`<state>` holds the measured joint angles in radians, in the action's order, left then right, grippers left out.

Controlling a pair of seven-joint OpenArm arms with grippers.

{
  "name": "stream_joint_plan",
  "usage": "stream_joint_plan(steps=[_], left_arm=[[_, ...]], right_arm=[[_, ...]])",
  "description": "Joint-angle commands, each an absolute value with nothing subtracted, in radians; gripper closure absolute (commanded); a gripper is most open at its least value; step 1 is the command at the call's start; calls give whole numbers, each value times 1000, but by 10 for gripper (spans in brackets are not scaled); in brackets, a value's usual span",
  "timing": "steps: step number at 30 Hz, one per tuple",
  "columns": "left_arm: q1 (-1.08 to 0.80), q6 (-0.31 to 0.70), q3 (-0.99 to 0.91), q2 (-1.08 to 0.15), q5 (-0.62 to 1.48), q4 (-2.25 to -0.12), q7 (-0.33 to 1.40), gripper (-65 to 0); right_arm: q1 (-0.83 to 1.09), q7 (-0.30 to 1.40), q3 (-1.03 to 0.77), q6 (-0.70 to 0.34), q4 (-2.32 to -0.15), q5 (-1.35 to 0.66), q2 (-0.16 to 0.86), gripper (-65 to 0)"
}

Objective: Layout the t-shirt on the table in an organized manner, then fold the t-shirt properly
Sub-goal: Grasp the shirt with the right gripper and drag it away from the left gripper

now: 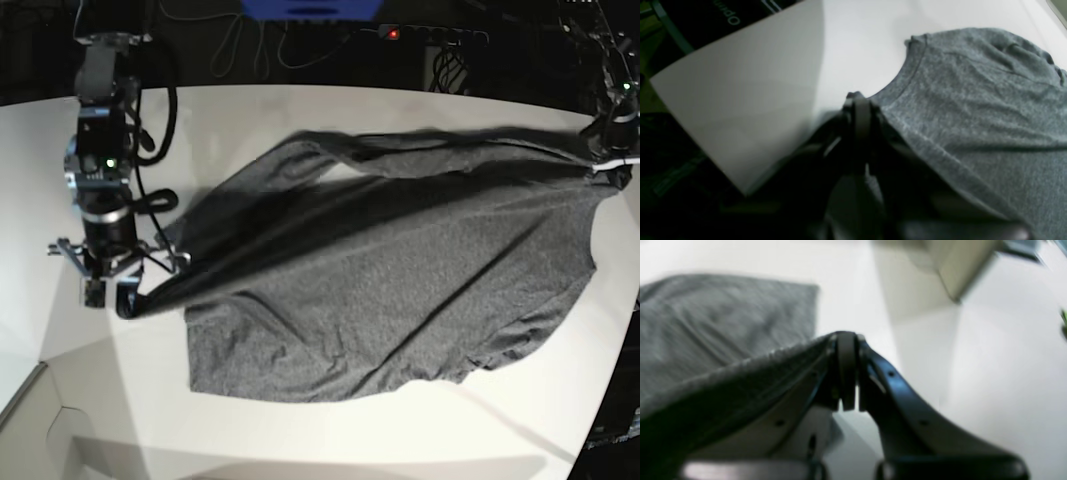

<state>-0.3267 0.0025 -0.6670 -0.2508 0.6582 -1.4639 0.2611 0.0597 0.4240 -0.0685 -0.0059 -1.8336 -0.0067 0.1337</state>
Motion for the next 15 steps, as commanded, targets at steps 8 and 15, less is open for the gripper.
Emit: stream_joint_plan(steps=[8, 15], left_arm=[[-317, 5, -657, -269, 651, -1481, 240, -3], [-317, 5, -657, -271, 651, -1478, 240, -3]], right_arm=[[-153, 390, 48, -5, -1615, -1, 140, 0], [-288, 386, 62, -5, -1400, -1, 101, 0]])
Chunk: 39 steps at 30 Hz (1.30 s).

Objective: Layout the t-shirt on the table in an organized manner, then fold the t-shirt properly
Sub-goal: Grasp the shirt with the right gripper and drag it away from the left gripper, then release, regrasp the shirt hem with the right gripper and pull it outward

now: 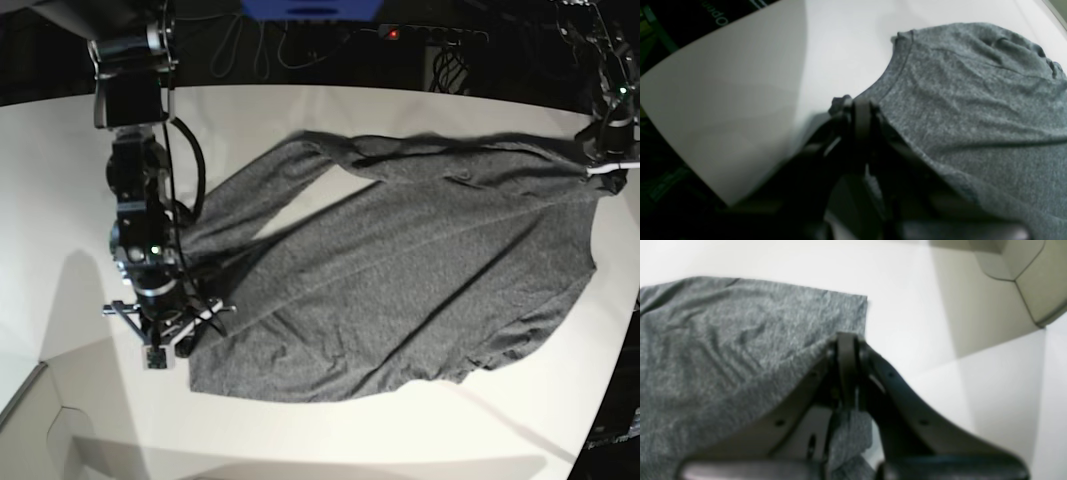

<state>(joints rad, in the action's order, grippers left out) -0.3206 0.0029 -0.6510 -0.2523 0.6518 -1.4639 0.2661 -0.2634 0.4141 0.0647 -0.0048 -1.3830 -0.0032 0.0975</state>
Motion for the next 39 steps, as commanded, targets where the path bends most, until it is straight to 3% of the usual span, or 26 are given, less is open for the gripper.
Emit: stream_joint_plan(steps=[1, 9, 16, 20, 24, 30, 39], left_arm=[[-317, 5, -657, -271, 651, -1475, 240, -3], [-303, 5, -657, -271, 650, -1471, 240, -3], [-303, 5, -657, -265, 650, -1471, 240, -3], [-303, 5, -657, -265, 653, -1471, 240, -3], [-303, 5, -657, -265, 657, -1471, 240, -3], [-303, 5, -657, -265, 659, -1471, 240, -3], [-303, 5, -657, -265, 657, -1469, 240, -3]], right_arm=[[-300, 387, 64, -5, -1372, -1, 96, 0], [-343, 464, 65, -5, -1288, -1, 131, -12], [-225, 473, 58, -5, -1449, -1, 182, -281], [-114, 470, 54, -5, -1532, -1, 180, -353], [-70, 469, 54, -5, -1503, -4, 157, -298], [-44, 469, 56, -2, -1423, -4, 110, 0], [85, 472, 56, -1, -1408, -1, 116, 0]])
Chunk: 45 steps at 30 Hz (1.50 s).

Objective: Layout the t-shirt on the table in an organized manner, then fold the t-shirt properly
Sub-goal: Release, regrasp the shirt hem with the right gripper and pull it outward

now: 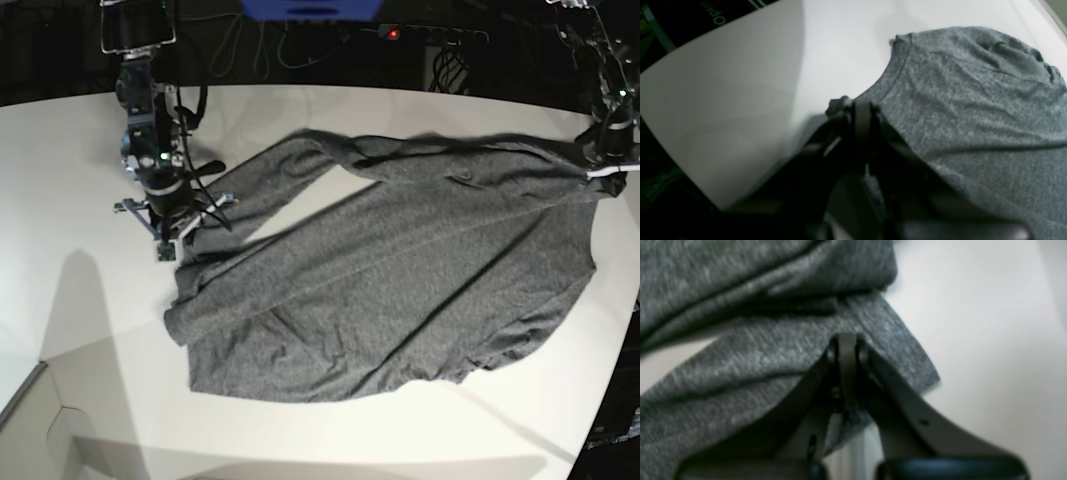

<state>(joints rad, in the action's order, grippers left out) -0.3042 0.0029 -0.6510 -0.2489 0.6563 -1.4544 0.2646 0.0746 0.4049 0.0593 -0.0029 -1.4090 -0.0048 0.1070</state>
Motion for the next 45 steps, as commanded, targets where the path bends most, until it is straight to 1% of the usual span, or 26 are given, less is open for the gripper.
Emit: stream_joint_plan(steps=[1, 4, 8, 12, 19, 23, 30, 33, 34, 36, 38, 39, 40, 42, 43, 45], left_arm=[[-303, 5, -657, -265, 659, -1469, 240, -3], [-303, 5, -657, -265, 659, -1469, 240, -3], [-303, 5, -659, -265, 661, -1469, 240, -3], [-303, 5, -659, -265, 661, -1469, 240, -3], [-291, 5, -659, -265, 661, -1478, 240, -3], [-291, 5, -659, -265, 661, -1477, 240, -3], [-291, 5, -659, -263, 661, -1472, 240, -3], [-292, 5, -659, -263, 661, -1474, 240, -3], [-294, 5, -659, -263, 661, -1475, 240, -3], [-294, 5, -659, -263, 661, -1474, 240, -3], [-294, 5, -659, -263, 661, -1474, 240, -3], [-295, 5, -659, -263, 661, -1474, 240, -3], [-295, 5, -659, -263, 661, -1474, 240, -3], [-294, 5, -659, -263, 661, -1472, 240, -3], [-294, 5, -659, -263, 661, -1472, 240, -3], [-294, 5, -659, -263, 661, -1472, 240, -3]], right_arm=[[111, 473, 56, -1, -1412, -1, 127, 0], [194, 473, 41, -1, -1446, -1, 147, 0], [314, 470, -39, -1, -1534, -1, 145, 0], [403, 470, -68, -1, -1624, -1, 143, 0], [495, 473, -116, -1, -1879, -5, 133, 0], [469, 473, -124, -5, -1965, -5, 117, 0], [288, 469, -125, -5, -1945, -5, 113, 0], [200, 470, -128, -7, -1945, -7, 81, 0], [166, 476, -125, -7, -1943, -7, 77, -7], [117, 476, -122, -7, -1916, -7, 73, -58], [65, 476, -120, -7, -1871, -7, 67, -127], [31, 476, -116, -7, -1831, -7, 64, -174], [-1, 476, -111, -7, -1771, -7, 64, -222], [-62, 476, -107, -7, -1650, -7, 70, -286], [-93, 476, -105, -7, -1589, -7, 73, -306], [-151, 472, -105, -30, -1469, -7, 88, -314]])
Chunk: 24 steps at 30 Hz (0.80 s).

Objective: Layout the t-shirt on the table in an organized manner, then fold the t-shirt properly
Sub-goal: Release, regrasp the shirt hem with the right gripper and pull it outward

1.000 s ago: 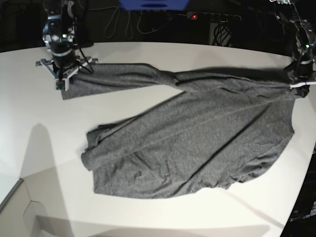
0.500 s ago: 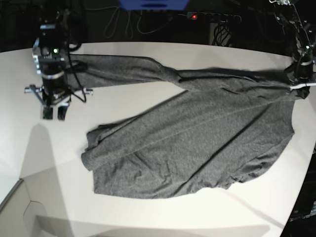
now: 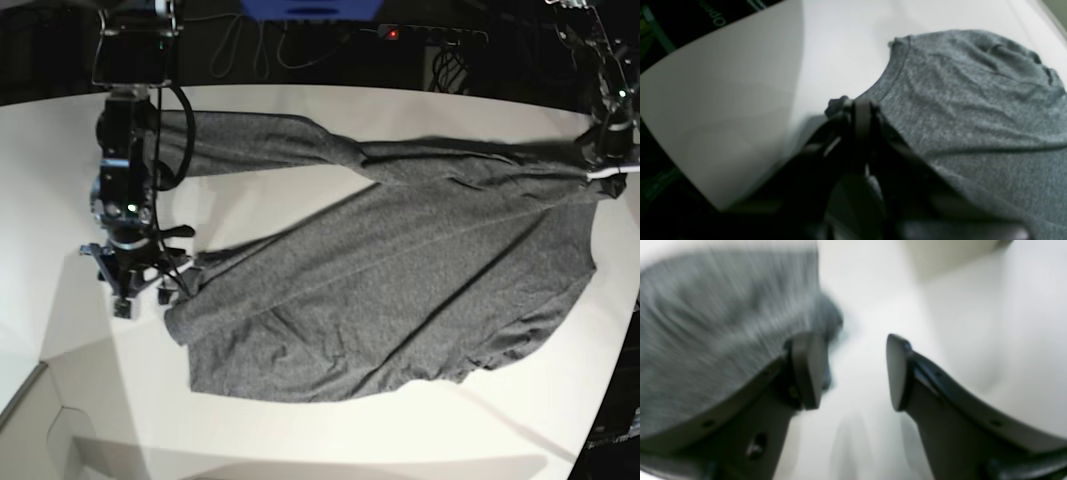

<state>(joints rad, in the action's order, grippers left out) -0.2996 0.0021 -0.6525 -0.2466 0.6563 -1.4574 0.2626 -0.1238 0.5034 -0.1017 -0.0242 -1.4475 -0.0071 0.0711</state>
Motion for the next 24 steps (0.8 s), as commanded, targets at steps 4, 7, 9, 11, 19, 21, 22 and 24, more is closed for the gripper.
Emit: stream_joint_plan(steps=[4, 7, 9, 11, 19, 21, 22, 24], left_arm=[[-297, 4, -659, -263, 661, -1472, 240, -3], [-300, 4, -659, -254, 661, -1472, 240, -3], [-300, 4, -661, -240, 651, -1474, 240, -3], [-300, 4, -661, -236, 651, -1475, 240, -3], [-305, 4, -659, -234, 656, -1472, 240, -3], [-305, 4, -659, -234, 651, -1471, 240, -3], [-305, 4, -659, -234, 654, -1471, 240, -3], [-305, 4, -659, -234, 657, -1471, 240, -3]], right_arm=[[-254, 472, -107, -240, -1293, -7, 105, -314], [-298, 469, -107, -289, -1228, -7, 107, -315], [-328, 469, -105, -294, -1191, -7, 116, -318], [-348, 469, -105, -294, -1164, -7, 119, -319], [-433, 467, -107, -354, -1059, -7, 148, -319], [-438, 467, -107, -366, -1059, -7, 148, -319], [-440, 467, -107, -367, -1059, -7, 148, -319], [-441, 467, -107, -366, -1059, -7, 148, -319]])
